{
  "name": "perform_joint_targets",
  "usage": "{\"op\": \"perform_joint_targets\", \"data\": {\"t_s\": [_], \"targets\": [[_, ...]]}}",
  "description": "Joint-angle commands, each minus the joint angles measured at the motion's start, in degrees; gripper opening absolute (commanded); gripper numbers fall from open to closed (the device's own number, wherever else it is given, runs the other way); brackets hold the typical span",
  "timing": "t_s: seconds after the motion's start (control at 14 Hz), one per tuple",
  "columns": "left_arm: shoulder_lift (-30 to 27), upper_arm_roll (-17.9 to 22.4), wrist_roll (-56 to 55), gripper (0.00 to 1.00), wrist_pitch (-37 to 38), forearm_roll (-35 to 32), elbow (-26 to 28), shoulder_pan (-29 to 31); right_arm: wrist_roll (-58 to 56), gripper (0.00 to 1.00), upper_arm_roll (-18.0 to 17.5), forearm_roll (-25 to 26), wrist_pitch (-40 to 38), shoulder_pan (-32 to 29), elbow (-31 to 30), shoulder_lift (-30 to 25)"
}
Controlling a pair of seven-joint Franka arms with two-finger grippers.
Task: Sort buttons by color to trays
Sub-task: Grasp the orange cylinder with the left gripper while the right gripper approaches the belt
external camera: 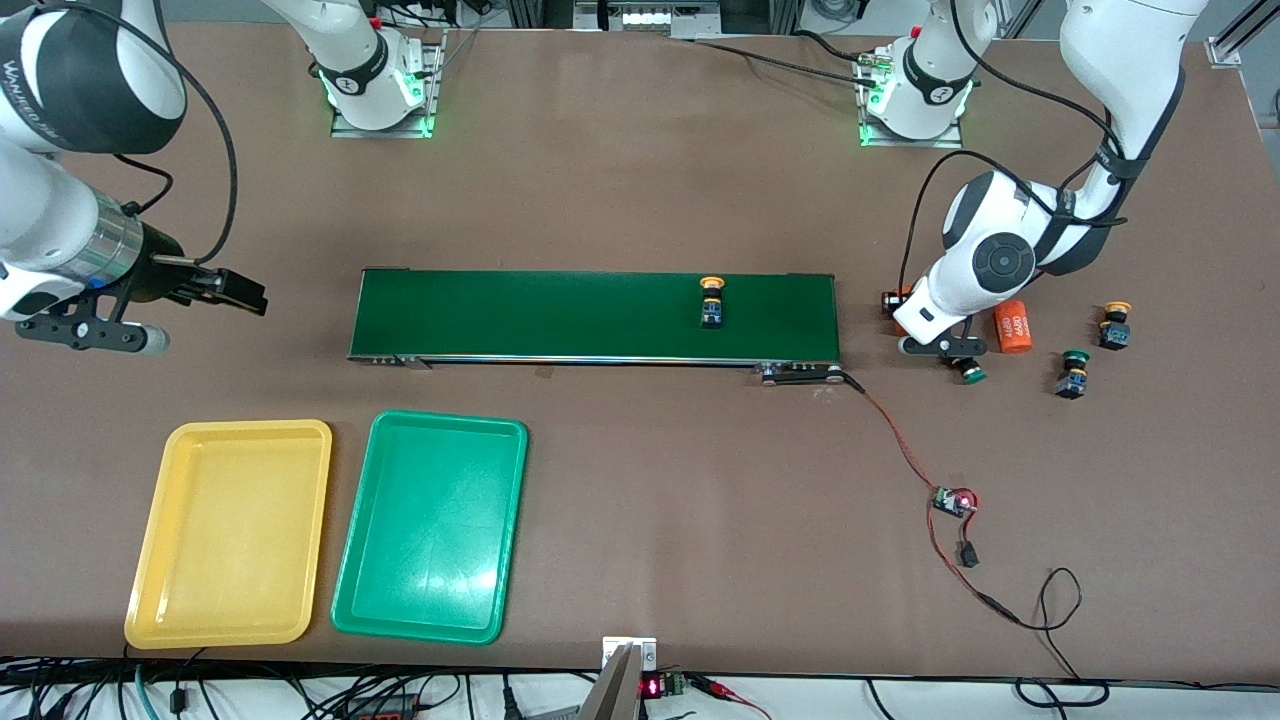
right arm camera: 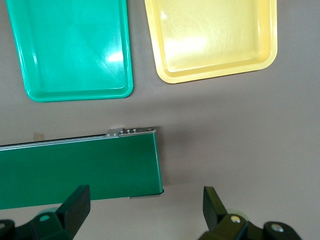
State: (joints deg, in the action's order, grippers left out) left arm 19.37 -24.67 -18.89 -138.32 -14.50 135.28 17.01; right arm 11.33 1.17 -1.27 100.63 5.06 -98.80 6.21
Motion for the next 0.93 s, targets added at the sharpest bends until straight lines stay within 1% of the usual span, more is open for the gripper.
{"op": "perform_joint_targets", "data": {"t_s": [0.0, 0.14, 0.21, 0.29, 0.36, 0.5, 0.57, 0.71, 0.86], "targets": [[-0.7, -0.7, 0.7, 0.11, -0.6, -1.3, -0.1, 1.4, 4.0, 1.00, -0.1, -0.7, 2.8, 1.9, -6.0, -4.3], [-3.6, -1.1, 0.6, 0.10, 0.9, -1.4, -2.9, 1.6, 5.1, 1.00, -0.1, -0.7, 2.7, 3.5, -6.1, -4.3], [-4.2, -2.0, 2.7, 0.10, 2.9, -1.4, -6.0, 1.6, 5.1, 1.00, -0.1, -0.7, 2.7, 4.2, -6.3, -4.2], [-4.3, -3.4, 7.1, 0.09, 6.3, -1.3, -9.8, 1.6, 5.0, 1.00, -0.1, -0.7, 2.8, 4.8, -6.8, -4.2], [-4.3, -3.8, 10.6, 0.09, 10.8, -1.3, -14.0, 1.6, 4.9, 1.00, -0.1, -0.7, 2.8, 5.4, -7.3, -4.1], [-4.1, -7.7, 16.8, 0.06, 19.8, -1.1, -21.6, 1.4, 5.0, 1.00, -0.1, -0.7, 3.3, 7.2, -8.3, -4.2], [-4.0, -9.5, 18.3, 0.06, 22.6, -0.7, -22.7, 1.3, 5.1, 1.00, -0.1, -0.7, 3.7, 7.5, -8.3, -4.0], [-3.5, -14.4, 20.3, 0.06, 23.4, -0.5, -22.6, 1.2, 5.2, 1.00, -0.1, -0.7, 4.4, 7.9, -8.6, -3.7], [-1.0, -18.9, 26.9, 0.06, 23.6, -0.4, -22.6, 1.0, 5.8, 1.00, -0.1, -0.7, 5.7, 9.0, -9.7, -3.7]]}}
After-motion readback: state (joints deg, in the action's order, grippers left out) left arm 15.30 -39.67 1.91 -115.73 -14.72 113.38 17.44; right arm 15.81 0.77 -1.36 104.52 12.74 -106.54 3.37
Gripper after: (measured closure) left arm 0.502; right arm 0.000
